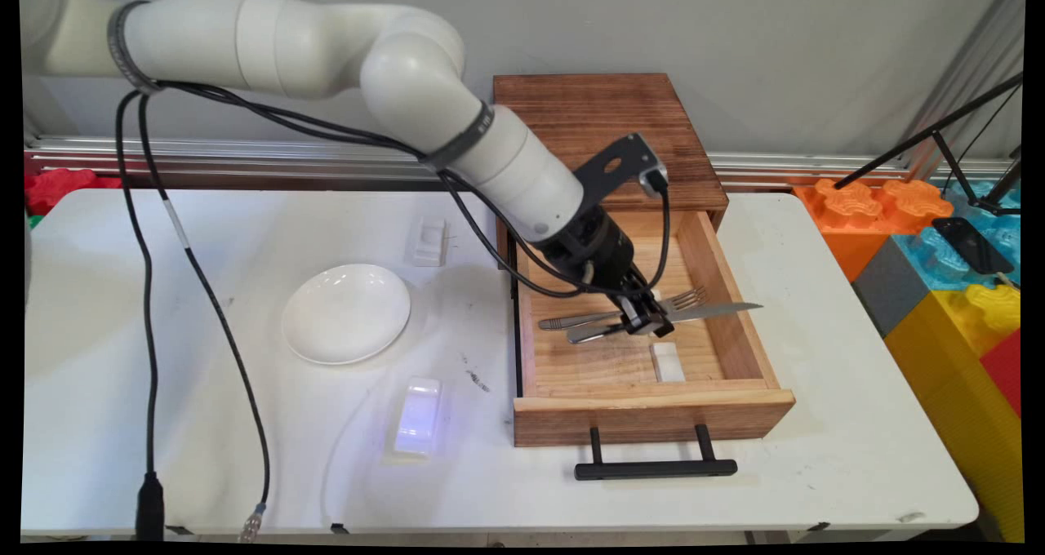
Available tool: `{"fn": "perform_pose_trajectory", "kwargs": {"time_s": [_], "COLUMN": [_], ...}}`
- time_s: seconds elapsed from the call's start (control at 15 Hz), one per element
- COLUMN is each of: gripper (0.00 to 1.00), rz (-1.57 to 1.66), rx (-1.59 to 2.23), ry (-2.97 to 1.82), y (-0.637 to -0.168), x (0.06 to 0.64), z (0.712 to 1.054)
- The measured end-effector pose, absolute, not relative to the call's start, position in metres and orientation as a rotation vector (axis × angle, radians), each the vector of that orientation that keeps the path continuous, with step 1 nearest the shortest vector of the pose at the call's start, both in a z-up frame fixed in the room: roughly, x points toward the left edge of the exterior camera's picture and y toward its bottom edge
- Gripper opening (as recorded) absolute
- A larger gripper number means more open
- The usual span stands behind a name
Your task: Place the picked object into the drawer
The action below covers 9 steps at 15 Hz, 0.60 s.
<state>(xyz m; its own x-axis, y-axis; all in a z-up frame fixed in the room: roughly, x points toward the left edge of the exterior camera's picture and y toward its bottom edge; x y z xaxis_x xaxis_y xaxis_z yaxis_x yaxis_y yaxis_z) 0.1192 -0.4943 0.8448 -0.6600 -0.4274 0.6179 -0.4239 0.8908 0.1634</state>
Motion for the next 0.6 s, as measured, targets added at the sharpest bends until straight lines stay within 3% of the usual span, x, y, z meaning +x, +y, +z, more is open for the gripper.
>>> {"fn": "perform_pose_trajectory", "kwargs": {"time_s": [0.6], "gripper": [0.0], "rz": [-0.009], "rx": [0.583], "ry": [-2.389], "y": [-0.49], "x": [0.112], "z": [0.814]}}
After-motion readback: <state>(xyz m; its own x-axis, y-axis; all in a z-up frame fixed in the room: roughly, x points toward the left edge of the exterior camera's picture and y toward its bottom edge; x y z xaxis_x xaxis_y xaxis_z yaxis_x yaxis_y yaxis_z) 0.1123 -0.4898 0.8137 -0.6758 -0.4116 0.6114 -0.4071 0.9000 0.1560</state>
